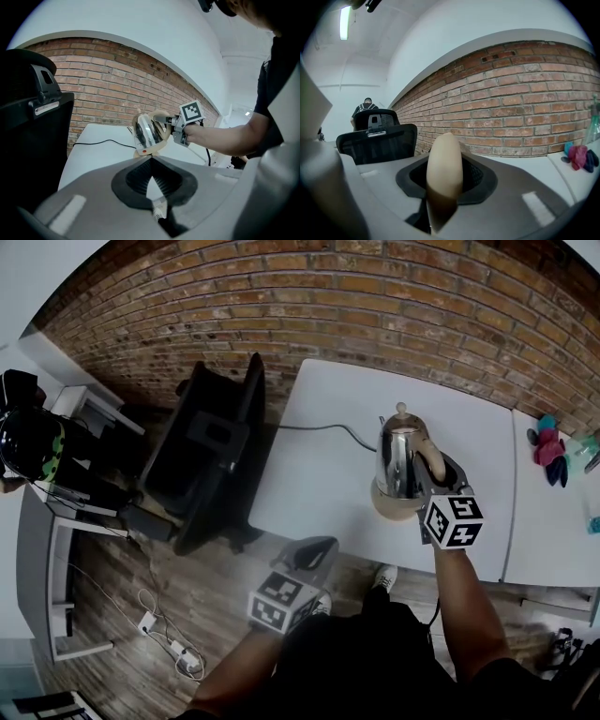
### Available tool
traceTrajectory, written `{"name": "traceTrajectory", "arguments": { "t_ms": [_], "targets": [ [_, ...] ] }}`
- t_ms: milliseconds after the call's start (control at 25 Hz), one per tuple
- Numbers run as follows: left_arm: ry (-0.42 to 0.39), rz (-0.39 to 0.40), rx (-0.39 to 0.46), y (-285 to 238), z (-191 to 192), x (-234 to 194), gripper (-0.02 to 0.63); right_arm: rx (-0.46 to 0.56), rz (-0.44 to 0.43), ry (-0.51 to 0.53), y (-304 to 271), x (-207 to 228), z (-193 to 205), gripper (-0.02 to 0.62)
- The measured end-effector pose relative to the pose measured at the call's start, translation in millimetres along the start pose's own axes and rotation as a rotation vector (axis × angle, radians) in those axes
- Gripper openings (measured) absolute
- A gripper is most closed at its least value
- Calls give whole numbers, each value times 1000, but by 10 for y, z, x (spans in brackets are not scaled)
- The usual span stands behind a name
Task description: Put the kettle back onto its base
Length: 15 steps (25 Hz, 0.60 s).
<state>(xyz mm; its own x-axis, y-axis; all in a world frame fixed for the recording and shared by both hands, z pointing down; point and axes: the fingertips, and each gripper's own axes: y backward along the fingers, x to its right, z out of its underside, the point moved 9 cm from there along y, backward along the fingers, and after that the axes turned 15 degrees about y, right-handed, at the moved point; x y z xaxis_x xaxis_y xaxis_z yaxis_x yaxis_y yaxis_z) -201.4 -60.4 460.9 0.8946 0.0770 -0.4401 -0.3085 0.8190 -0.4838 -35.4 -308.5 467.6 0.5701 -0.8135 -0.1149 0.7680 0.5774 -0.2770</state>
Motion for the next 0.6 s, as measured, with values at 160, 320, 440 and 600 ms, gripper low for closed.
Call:
{"name": "traceTrajectory", "arguments": {
  "t_ms": [160,320,440,600],
  "targets": [
    [-1,-9,1,11,-15,-6,1,16,16,-7,-34,20,62,141],
    [5,-13,-6,14,-13,-20,1,7,24,-6,-26,10,64,147],
    [10,-9,-17,9,-13,-18,1,-59,5,20,22,-8,30,153],
    [-4,13,-18,-2,-14,-15,1,-139,-24,54,113,-53,8,152]
  ]
}}
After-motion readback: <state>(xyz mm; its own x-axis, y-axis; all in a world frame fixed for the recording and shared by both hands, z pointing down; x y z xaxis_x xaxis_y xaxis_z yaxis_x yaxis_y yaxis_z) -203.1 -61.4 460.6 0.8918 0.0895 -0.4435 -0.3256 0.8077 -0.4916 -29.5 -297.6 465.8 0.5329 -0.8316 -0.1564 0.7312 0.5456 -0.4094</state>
